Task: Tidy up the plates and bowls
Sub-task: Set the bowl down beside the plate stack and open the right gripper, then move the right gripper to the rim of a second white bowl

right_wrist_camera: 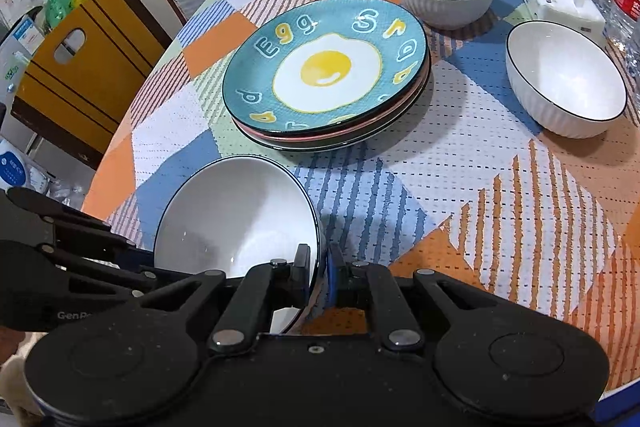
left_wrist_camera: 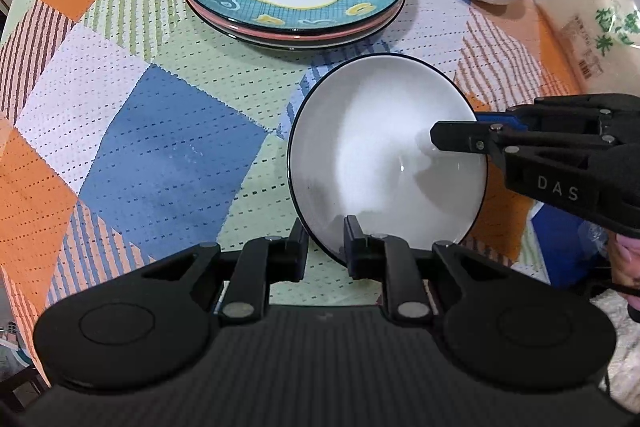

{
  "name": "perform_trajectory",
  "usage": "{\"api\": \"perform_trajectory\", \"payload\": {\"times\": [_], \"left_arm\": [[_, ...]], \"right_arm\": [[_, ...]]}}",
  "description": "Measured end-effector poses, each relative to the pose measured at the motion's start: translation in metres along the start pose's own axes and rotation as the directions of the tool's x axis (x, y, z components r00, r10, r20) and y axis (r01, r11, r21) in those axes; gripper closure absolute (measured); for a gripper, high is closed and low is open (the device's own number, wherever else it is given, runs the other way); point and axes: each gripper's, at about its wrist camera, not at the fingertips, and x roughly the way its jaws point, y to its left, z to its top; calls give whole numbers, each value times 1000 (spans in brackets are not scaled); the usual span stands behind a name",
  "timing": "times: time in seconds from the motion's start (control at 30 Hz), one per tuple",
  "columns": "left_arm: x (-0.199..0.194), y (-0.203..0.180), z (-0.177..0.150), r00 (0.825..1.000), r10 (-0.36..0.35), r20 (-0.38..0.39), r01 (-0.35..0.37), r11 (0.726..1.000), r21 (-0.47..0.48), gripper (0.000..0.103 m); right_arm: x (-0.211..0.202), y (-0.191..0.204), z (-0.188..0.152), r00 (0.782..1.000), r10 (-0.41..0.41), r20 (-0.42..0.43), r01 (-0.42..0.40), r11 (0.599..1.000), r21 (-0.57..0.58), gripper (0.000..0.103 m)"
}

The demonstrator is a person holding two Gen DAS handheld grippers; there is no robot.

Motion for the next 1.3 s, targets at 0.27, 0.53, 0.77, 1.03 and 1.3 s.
{"api": "perform_trajectory", "payload": {"times": [0.27,0.53,0.77,1.03,1.3], "left_arm": [[3,1,-2,1000,4,13,-4,1000,-7,83],[-18,-4,-4,1000,13,24,-13,1000,21,78],[-54,-4,-4,998,3,58,-5,1000,30,78],[-105,-18,11,994,10,107,-21,995,102,77],[-138,-55,48,989,43,142,-76,970,232,77]], "right_arm": [[12,-6,-5,1000,14,7,-14,1000,13,89],[-24,-10,-2,994,28,106,-32,999,33,77],[-84,-13,-4,972,-25,235,27,1000,-7,65],[-144,-14,3,933,-74,353,100,993,-55,42],[-178,-27,26,897,-125,424,176,981,-83,35]]}}
